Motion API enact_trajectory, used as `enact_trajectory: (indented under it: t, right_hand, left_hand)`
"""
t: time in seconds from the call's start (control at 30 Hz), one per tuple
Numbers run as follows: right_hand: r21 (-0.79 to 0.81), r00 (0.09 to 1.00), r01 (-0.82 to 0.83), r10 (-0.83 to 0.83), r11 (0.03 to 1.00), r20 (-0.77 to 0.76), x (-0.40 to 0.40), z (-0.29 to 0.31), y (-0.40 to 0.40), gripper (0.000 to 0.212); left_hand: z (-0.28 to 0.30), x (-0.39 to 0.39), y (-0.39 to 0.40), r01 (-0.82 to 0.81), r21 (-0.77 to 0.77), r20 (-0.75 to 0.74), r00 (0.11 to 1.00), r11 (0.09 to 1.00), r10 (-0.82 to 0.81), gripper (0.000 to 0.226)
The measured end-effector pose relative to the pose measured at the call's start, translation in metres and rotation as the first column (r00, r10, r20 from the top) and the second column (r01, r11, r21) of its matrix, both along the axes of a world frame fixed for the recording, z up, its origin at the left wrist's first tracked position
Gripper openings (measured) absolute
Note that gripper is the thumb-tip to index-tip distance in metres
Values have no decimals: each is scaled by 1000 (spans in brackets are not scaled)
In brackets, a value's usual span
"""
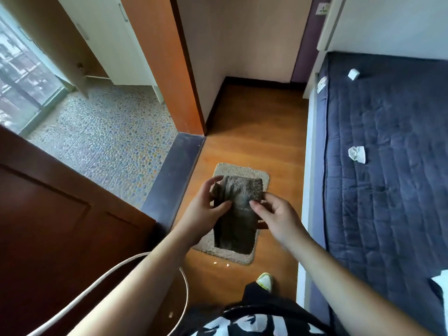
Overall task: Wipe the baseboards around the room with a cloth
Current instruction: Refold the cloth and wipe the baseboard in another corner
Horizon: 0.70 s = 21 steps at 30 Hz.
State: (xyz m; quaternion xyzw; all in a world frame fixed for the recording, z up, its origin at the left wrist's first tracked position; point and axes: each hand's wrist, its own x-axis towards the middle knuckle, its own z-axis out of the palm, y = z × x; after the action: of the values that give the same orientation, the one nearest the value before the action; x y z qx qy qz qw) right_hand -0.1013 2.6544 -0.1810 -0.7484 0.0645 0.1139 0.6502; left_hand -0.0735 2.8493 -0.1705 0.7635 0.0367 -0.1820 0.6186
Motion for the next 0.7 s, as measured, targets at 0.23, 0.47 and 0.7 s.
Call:
enact_trajectory:
  t: [0.23, 0.47, 0.7]
  right_hand:
    - [95, 999, 35, -35, 995, -1, 48, 6, -31, 31]
    - [380, 988, 107, -55, 919, -146, 93, 9, -33, 33]
    - [341, 991, 69, -26, 937, -129, 161, 10, -24, 62]
  left_hand:
    - [15, 42, -24, -74, -177, -252, 967, 981, 28, 26]
    - [13, 88, -36, -61, -316, -173, 985, 947, 6, 30]
    - [-8, 156, -21, 52, -432, -14, 998, 900, -64, 51]
